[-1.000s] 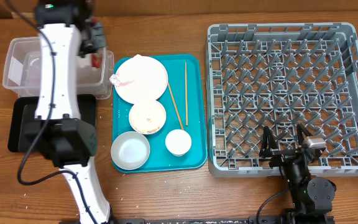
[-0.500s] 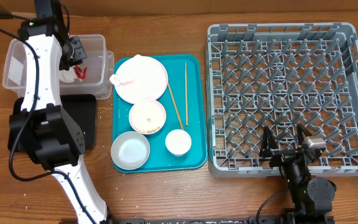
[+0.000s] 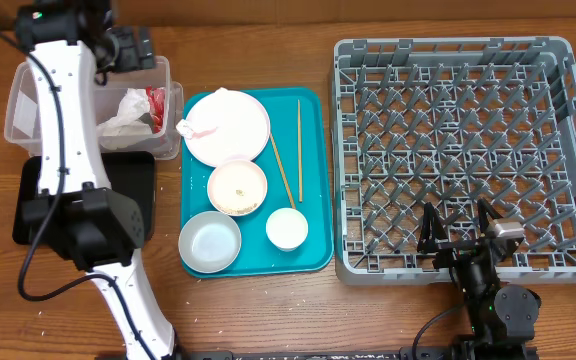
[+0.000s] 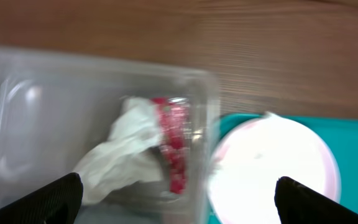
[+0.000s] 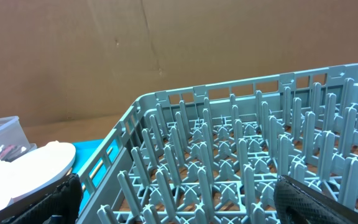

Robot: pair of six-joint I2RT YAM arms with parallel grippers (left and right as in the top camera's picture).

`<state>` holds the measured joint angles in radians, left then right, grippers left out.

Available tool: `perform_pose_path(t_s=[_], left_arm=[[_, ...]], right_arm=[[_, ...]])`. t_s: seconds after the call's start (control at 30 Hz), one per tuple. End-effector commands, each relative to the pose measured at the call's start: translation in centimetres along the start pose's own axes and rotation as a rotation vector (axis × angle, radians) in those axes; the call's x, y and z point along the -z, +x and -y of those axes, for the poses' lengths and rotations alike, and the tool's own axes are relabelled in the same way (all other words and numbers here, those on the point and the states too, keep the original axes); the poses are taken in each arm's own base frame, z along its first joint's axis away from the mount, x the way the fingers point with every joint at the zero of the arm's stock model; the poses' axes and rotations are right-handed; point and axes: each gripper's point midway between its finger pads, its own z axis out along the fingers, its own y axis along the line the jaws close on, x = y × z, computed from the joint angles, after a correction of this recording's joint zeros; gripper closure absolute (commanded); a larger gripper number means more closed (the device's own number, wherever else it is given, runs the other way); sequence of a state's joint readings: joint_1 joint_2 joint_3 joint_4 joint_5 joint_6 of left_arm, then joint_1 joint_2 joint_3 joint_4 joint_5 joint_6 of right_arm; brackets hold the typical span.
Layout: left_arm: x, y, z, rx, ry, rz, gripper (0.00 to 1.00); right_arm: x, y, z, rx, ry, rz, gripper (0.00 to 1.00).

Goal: Sort waste into correct bins and load items into the dishwasher
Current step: 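Carry the red wrapper left and drop it into the clear bin, then return left gripper to the plate and grasp the white tissue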

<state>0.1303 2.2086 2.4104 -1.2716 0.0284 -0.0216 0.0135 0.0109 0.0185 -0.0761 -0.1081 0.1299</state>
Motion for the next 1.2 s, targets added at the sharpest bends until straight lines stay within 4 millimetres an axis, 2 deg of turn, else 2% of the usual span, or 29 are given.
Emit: perform_pose_path(t_s=[0.0, 0.07, 0.13, 0.17, 0.43, 0.67, 0.8, 1.03, 1.1, 1.17], left_arm=[[-0.2, 0.8, 7.5, -0.378, 0.148, 0.007, 0.00], [-1.4, 1.8, 9.5, -0.478, 0.168, -0.016, 0.00], [-2.9, 2.7, 10.6, -0.543, 0.158, -0.045, 0.00], [-4.5, 3.5, 10.8, -0.565, 0.115, -0.078, 0.00], [-9.5, 5.9, 11.1, -0.578, 0.111, -0.180, 0.00], [-14.4, 9.7, 11.8, -0.599, 0.172, -0.311, 0.00], [-16.0, 11.2, 11.7, -0.599, 0.175, -0.361, 0.01], [-17.6, 12.6, 11.7, -0.593, 0.185, -0.403, 0.03], [-18.1, 12.9, 11.6, -0.593, 0.186, -0.415, 0.09], [-18.6, 13.4, 11.6, -0.591, 0.187, -0.428, 0.21]], right_arm=[[0.0, 0.3, -0.1, 0.001, -0.008, 0.000, 0.00], [0.0, 0.3, -0.1, 0.001, -0.008, 0.000, 0.00], [0.0, 0.3, -0.1, 0.001, -0.008, 0.000, 0.00], [0.0, 0.3, -0.1, 0.001, -0.008, 0.000, 0.00], [0.0, 0.3, -0.1, 0.001, -0.008, 0.000, 0.00], [0.0, 0.3, -0.1, 0.001, -0.008, 0.000, 0.00], [0.0, 0.3, -0.1, 0.001, -0.008, 0.000, 0.00], [0.0, 0.3, -0.1, 0.001, -0.008, 0.000, 0.00], [0.0, 0.3, -0.1, 0.001, -0.008, 0.000, 0.00], [0.0, 0.3, -0.1, 0.001, -0.008, 0.000, 0.00]])
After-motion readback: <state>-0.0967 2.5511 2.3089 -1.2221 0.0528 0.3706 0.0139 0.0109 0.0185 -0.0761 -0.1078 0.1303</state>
